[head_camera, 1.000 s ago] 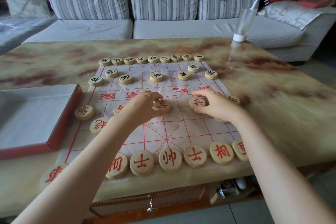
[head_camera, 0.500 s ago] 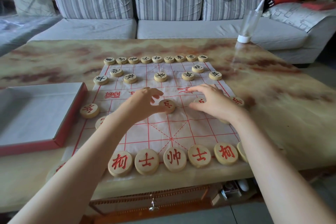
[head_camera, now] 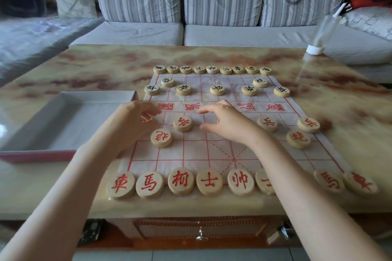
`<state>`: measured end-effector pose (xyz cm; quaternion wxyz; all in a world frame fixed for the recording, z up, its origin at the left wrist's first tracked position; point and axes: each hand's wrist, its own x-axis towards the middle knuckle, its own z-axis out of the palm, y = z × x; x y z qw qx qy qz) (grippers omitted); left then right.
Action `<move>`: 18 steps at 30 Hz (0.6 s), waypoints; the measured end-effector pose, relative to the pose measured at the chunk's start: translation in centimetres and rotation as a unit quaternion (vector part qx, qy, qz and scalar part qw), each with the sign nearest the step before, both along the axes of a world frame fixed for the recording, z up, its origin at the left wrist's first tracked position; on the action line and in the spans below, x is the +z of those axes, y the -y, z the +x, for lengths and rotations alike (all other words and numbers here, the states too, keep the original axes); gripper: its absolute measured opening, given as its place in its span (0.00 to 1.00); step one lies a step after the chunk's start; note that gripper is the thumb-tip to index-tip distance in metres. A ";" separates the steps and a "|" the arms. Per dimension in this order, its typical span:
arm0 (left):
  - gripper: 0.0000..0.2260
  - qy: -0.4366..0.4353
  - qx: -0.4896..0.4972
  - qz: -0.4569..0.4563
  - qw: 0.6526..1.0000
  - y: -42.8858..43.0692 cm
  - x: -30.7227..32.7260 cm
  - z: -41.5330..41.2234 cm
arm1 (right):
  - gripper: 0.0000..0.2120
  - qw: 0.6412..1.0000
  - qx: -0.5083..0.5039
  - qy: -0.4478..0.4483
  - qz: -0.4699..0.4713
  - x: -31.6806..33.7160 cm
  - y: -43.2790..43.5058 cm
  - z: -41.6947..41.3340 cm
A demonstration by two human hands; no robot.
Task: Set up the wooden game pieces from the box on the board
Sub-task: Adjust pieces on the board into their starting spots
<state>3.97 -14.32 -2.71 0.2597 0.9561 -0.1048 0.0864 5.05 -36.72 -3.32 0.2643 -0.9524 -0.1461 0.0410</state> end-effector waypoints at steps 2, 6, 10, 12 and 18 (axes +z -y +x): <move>0.10 -0.011 -0.004 0.006 1.000 -0.8 -0.1 -0.5 | 0.23 1.000 -0.005 0.014 0.014 -0.1 -1.2 0.3; 0.17 -0.031 -0.047 0.029 0.998 -1.1 0.0 -1.0 | 0.24 0.999 0.024 0.032 0.016 -0.4 -3.2 1.3; 0.21 -0.052 -0.089 0.077 0.992 -0.9 -0.5 -1.0 | 0.25 0.999 0.047 0.006 0.002 -1.1 -4.5 1.9; 0.21 -0.049 -0.072 0.080 0.993 -0.6 -1.1 -0.8 | 0.25 0.999 0.053 0.001 -0.006 -1.4 -4.7 1.9; 0.21 -0.015 0.016 0.061 0.998 -0.1 -2.0 0.0 | 0.26 0.999 0.049 0.002 -0.019 -1.8 -4.5 2.3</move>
